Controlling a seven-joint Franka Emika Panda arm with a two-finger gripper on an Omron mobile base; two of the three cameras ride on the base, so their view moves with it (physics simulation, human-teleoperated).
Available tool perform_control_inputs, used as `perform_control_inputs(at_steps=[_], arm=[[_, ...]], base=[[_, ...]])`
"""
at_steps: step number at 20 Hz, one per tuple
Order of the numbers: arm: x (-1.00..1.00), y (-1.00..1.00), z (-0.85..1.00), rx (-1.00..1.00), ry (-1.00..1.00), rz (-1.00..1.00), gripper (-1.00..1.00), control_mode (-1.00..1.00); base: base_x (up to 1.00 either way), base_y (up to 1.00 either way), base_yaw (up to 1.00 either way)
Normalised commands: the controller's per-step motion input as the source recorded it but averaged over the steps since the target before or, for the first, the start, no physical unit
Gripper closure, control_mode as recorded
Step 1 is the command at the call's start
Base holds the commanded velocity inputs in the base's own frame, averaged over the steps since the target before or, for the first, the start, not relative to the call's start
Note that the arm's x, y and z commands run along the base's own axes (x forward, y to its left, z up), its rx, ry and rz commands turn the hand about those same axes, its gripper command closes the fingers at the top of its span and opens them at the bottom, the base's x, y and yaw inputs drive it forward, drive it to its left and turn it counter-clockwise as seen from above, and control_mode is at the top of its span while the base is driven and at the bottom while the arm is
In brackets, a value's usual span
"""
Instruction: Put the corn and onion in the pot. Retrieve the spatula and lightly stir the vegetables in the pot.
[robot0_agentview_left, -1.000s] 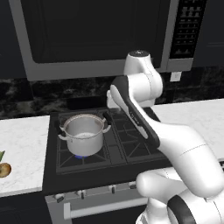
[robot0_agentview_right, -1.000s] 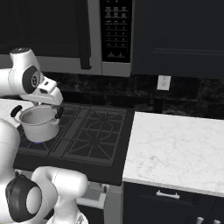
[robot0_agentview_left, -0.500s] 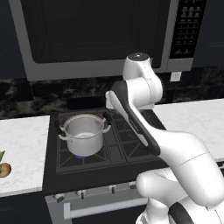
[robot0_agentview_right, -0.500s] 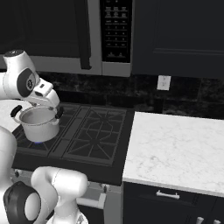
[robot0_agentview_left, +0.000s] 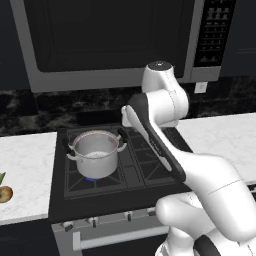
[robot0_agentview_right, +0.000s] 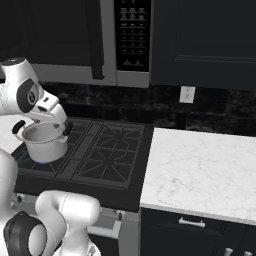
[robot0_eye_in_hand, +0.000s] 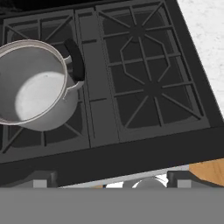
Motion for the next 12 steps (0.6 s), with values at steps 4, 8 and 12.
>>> perform_control_inputs(at_steps=[4,8,12], arm=[[-0.13,0.50,0.00,0.00,0.00,0.00,-1.00,-1.00],[0.00,0.71,0.00,0.00,0.00,0.00,-1.00,-1.00],[0.00,-0.14,0.24,0.00,-0.06,0.02,-1.00,-1.00]], base=[[0.00,0.00,0.00],[0.00,0.00,0.00],[0.00,0.00,0.00]])
